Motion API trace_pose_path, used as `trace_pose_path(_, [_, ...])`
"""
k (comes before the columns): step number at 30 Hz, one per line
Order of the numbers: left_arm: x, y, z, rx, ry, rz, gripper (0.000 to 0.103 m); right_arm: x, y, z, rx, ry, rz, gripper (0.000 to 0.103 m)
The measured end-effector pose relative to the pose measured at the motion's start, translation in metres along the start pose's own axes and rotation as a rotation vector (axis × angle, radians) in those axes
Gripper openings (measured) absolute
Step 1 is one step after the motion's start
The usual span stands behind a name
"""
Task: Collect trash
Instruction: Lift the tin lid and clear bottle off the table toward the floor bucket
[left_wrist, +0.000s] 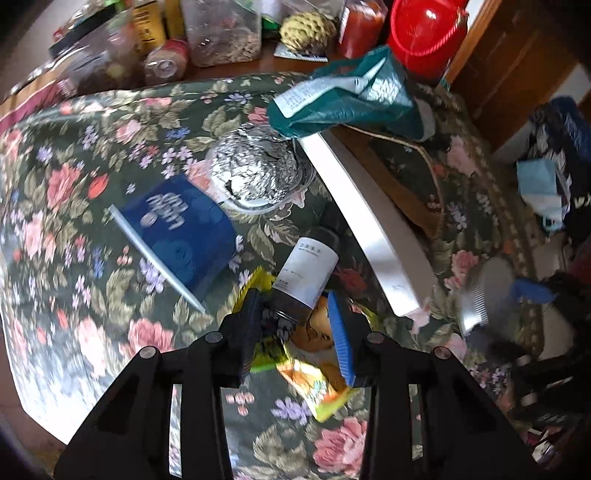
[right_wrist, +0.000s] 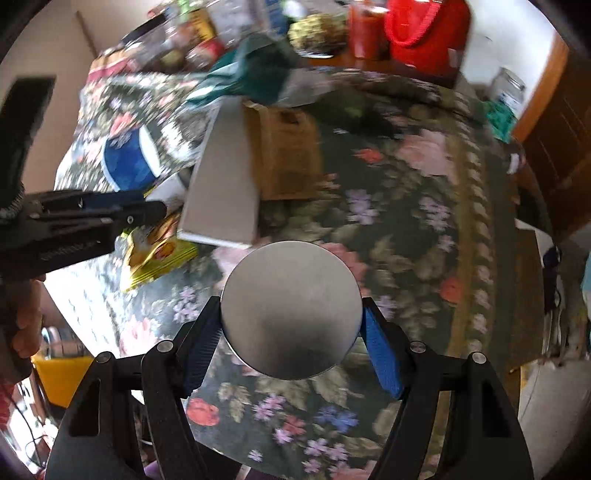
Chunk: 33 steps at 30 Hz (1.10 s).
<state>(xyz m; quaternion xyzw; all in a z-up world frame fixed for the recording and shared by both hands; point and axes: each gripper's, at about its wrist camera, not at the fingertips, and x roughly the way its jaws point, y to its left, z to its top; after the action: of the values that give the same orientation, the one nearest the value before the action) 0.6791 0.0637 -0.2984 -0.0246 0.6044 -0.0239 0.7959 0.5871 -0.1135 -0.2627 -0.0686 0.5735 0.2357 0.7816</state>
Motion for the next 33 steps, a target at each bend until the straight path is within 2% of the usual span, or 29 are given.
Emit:
trace_pose_path(7, [0.015,-0.007,0.021,0.041,0.048,0.022,0.037,-0.01,-0.017,0.003,0.072,-0.022,-0.019,0.07])
trace_pose_path(12, [0.023,-0.013,0.041,0.064,0.052,0.01,0.039,-0.015,-0.027,0.004,0.091,-0.037,-0.019,0.07])
trace_pose_path(14, [0.034,-0.019,0.048,0.082,0.074,0.031,0.039,-0.016,-0.03,0.007,0.093,-0.043,-0.02,0.07])
trace_pose_path(16, [0.038,-0.024,0.052,0.095,0.06,0.06,0.039,-0.017,-0.031,0.007,0.094,-0.045,-0.019,0.07])
trace_pose_path(20, [0.042,-0.026,0.06,0.065,0.054,0.059,0.039,-0.02,-0.035,0.01,0.094,-0.057,-0.009,0.07])
trace_pose_path(23, [0.041,-0.027,0.062,0.047,0.057,0.055,0.033,-0.022,-0.04,0.01,0.09,-0.068,-0.002,0.07])
trace_pose_path(27, [0.031,-0.031,0.045,0.003,0.072,0.024,0.028,-0.028,-0.041,0.011,0.066,-0.085,0.009,0.07])
trace_pose_path(28, [0.027,-0.03,0.043,-0.015,0.068,0.016,0.028,-0.029,-0.041,0.011,0.06,-0.09,0.012,0.07])
trace_pose_path(29, [0.016,-0.029,0.025,-0.032,0.06,0.006,0.028,-0.03,-0.041,0.012,0.059,-0.096,0.01,0.07])
trace_pose_path(33, [-0.007,-0.025,0.014,-0.102,0.021,-0.01,0.028,-0.039,-0.039,0.015,0.047,-0.124,0.022,0.07])
